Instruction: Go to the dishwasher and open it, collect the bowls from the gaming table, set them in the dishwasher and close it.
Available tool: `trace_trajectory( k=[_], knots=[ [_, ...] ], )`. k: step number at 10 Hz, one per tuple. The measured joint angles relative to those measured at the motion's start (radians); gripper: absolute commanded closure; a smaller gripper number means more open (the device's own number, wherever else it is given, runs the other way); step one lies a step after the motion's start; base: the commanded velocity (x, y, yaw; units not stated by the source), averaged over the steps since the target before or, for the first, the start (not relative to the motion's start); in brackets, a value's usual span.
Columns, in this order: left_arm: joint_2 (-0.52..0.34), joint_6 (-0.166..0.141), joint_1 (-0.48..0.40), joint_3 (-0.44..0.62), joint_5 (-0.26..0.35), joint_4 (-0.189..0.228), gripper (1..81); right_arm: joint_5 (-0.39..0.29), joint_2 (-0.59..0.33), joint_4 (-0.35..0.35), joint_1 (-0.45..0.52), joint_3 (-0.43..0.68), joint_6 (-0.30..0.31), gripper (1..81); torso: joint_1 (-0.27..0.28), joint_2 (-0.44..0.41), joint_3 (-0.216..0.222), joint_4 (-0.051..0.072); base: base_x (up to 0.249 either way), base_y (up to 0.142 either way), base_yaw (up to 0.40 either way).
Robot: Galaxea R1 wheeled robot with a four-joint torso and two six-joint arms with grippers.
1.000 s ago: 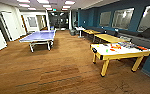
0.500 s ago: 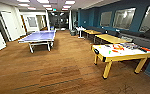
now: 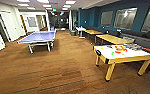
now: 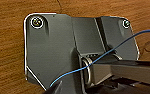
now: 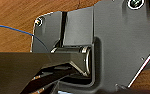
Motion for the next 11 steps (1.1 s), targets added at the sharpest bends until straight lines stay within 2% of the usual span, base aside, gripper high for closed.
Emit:
trace_trajectory(
  k=[11],
  knots=[
    [0.016, 0.0, 0.0, 0.0, 0.0, 0.0, 1.0, 0.0, 0.004, 0.0, 0.0, -0.001, -0.001, 1.0, 0.0, 0.0, 0.0, 0.0, 0.172, 0.0, 0.0]
  ],
)
